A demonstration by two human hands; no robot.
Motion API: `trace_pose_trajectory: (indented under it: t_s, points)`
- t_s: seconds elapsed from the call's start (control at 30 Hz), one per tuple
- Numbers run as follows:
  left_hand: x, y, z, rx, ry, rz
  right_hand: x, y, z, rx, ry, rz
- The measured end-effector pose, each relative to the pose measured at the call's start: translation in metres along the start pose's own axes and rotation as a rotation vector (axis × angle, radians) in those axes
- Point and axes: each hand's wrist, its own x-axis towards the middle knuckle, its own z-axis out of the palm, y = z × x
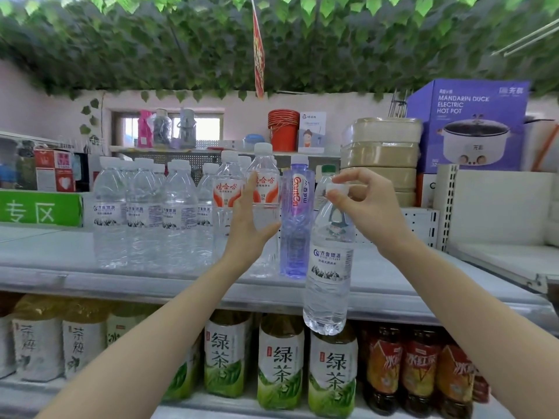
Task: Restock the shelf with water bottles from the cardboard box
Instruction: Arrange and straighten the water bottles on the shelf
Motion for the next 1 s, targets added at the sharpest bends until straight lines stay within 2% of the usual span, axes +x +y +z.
trace_pose_trajectory:
  t_s: [0.2, 0.5, 0.6, 0.77, 1.0]
  points:
    - [0.003, -0.008, 0.003, 0.022, -0.052, -0.013, -0.007, 0.001, 0.002, 0.024, -0.004, 0.017]
    - [-0.002, -0.007, -0.012, 0.182, -0.225, -0.014, -0.017, 0.0, 0.006, -0.005, -0.009, 0.055]
    - [-0.005, -0.003, -0.018, 0.193, -0.221, -0.031, -0.019, -0.003, 0.011, -0.013, -0.012, 0.057]
    - [-0.007, -0.001, -0.023, 0.341, -0.159, -0.044, -0.023, -0.009, 0.016, -0.008, 0.014, 0.069]
    - [-0.027, 0.006, -0.032, 0.3, -0.254, -0.077, -0.031, -0.015, 0.022, 0.001, 0.015, 0.068]
